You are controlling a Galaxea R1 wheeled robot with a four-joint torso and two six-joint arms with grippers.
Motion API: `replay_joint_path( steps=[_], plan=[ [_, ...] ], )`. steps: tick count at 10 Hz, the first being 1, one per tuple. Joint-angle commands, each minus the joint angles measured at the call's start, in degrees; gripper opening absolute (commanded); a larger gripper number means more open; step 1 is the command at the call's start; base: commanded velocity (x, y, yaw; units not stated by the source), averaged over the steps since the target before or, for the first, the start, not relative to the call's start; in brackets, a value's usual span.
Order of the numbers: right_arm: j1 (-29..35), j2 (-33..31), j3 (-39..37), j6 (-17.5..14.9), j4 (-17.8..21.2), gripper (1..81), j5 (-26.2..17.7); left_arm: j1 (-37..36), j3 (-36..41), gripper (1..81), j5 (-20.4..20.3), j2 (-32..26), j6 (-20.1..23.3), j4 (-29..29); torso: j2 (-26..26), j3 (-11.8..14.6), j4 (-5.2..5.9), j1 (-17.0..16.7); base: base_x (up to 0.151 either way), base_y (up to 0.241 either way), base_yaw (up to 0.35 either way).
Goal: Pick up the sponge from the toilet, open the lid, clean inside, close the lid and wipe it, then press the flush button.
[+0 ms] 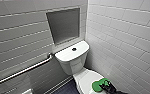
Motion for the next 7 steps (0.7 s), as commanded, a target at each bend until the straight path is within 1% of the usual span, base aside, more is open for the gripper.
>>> replay_joint_path(
  steps=[1,2,4,5,7],
  plan=[
    [7.57,-12.42,17.41,0.08,-2.66,1.0,-3.11,0.79,0.81,81.1,4.97,0.33,0.49,-0.11,0.0,0.0,0.0,0.0,0.0,0.0,0.0],
    [7.14,-17.61,24.53,0.08,-2.93,1.0,-3.2,0.35,1.07,81.1,4.97,0.24,0.66,-0.1,0.0,0.0,0.0,0.0,0.0,0.0,0.0],
    [3.73,-25.52,32.98,0.08,-3.02,1.0,-3.11,-0.35,3.43,81.1,4.36,-0.98,0.75,0.07,0.0,0.0,0.0,0.0,0.0,0.0,0.0],
    [0.73,-29.84,36.68,0.08,-3.02,1.0,-2.94,-1.05,6.16,81.1,4.27,-2.47,0.75,0.16,0.0,0.0,0.0,0.0,0.0,0.0,0.0],
    [-5.77,-35.74,41.79,0.0,-3.11,1.0,0.13,-2.72,13.37,81.1,4.27,-6.61,0.92,0.25,0.0,0.0,0.0,0.0,0.0,0.0,0.0]
  ],
)
